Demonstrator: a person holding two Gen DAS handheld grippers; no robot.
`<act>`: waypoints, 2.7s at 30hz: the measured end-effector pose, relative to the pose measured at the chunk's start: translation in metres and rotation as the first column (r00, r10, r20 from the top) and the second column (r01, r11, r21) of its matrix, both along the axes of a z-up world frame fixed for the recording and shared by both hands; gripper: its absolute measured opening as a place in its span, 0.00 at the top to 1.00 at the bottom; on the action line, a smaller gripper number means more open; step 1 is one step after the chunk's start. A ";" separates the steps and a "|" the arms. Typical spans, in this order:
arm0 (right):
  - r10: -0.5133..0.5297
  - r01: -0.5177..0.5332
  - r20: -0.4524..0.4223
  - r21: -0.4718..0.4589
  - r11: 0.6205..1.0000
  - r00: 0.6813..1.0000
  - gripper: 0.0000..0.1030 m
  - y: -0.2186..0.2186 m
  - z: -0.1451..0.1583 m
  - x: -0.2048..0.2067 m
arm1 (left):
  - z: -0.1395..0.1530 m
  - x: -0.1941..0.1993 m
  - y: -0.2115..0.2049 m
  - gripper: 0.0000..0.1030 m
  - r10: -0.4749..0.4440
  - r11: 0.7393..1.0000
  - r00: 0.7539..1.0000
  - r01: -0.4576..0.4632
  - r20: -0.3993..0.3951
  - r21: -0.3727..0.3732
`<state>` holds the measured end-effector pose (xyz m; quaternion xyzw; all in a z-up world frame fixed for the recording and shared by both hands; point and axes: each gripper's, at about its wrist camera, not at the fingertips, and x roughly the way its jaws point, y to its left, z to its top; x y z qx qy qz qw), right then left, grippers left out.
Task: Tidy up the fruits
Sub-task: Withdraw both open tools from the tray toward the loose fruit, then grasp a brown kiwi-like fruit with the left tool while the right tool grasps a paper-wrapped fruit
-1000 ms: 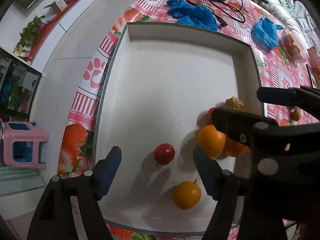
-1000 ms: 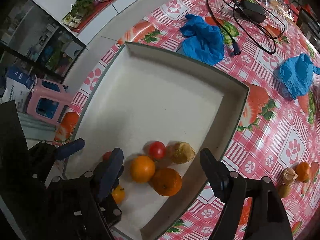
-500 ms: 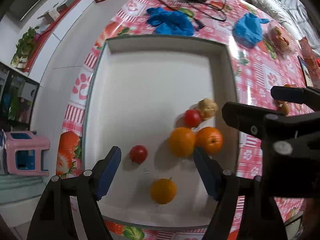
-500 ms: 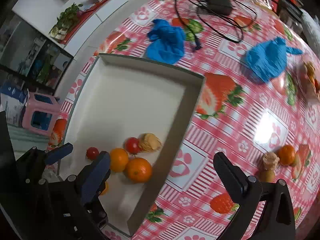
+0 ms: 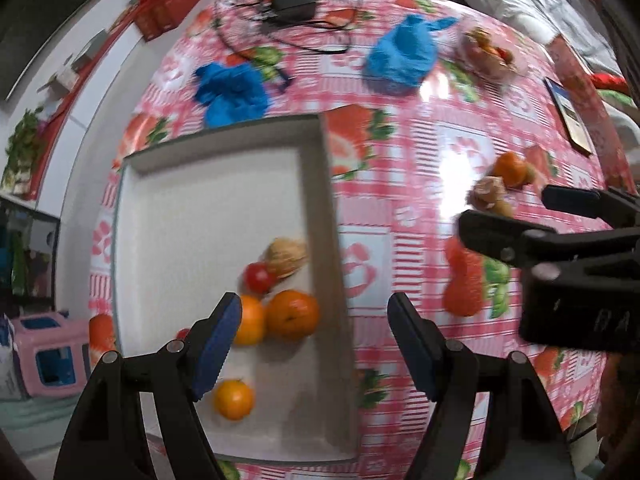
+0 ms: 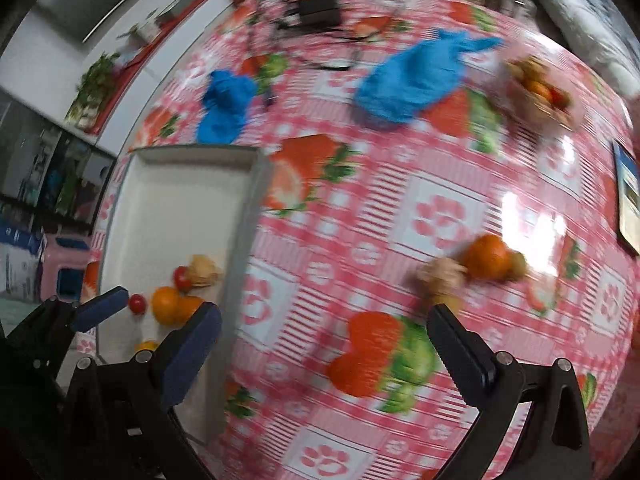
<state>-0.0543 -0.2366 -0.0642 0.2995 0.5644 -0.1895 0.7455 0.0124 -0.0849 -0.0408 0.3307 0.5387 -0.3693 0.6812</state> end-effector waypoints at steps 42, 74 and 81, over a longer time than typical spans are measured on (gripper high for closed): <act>-0.231 0.233 -0.265 -0.023 0.972 0.936 0.00 -0.042 -0.086 -0.162 | -0.073 -0.101 -0.160 0.71 -0.157 0.987 0.976 0.159 -0.149 0.006; -0.249 0.248 -0.011 0.165 0.955 0.968 0.18 -0.084 -0.057 -0.062 | -0.051 -0.067 -0.037 0.71 -0.102 0.994 0.977 0.106 -0.185 0.009; -0.280 0.283 -0.040 0.154 0.947 0.959 0.54 -0.075 -0.067 -0.036 | -0.033 -0.065 -0.013 0.71 -0.094 0.996 0.973 0.092 -0.209 -0.020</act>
